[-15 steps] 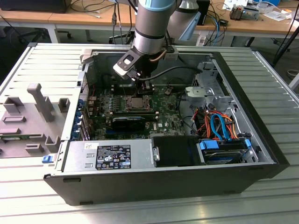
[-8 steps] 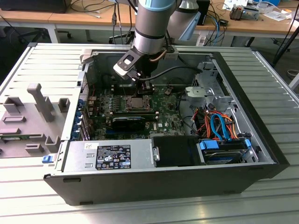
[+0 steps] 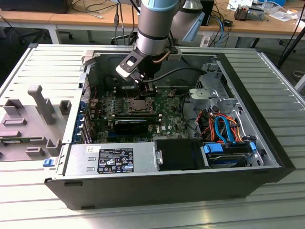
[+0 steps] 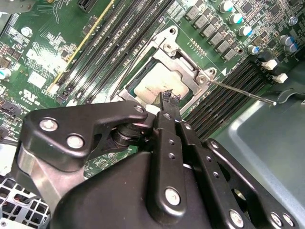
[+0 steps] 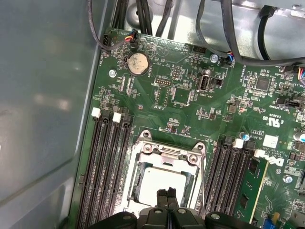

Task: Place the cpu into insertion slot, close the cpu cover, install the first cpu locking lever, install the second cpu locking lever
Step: 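Install the first cpu locking lever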

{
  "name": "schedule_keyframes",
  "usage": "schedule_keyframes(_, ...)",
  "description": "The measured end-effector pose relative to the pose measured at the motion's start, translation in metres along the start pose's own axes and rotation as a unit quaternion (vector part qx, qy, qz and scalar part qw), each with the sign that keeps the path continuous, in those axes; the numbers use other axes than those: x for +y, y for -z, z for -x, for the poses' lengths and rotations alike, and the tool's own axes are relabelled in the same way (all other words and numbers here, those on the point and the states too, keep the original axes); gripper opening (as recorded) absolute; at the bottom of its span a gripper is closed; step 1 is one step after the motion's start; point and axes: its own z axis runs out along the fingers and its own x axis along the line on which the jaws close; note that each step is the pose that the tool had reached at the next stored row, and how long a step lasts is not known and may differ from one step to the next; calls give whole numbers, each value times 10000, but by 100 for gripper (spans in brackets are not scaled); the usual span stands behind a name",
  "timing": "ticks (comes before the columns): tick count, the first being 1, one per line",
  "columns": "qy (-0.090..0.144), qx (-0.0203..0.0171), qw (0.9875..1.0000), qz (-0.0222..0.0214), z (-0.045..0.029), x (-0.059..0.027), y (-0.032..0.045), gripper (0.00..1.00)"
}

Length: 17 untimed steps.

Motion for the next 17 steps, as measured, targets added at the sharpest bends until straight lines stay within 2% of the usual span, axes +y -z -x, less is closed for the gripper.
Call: schedule_keyframes(17, 95, -9, 10000, -3, 0, 0, 0, 11)
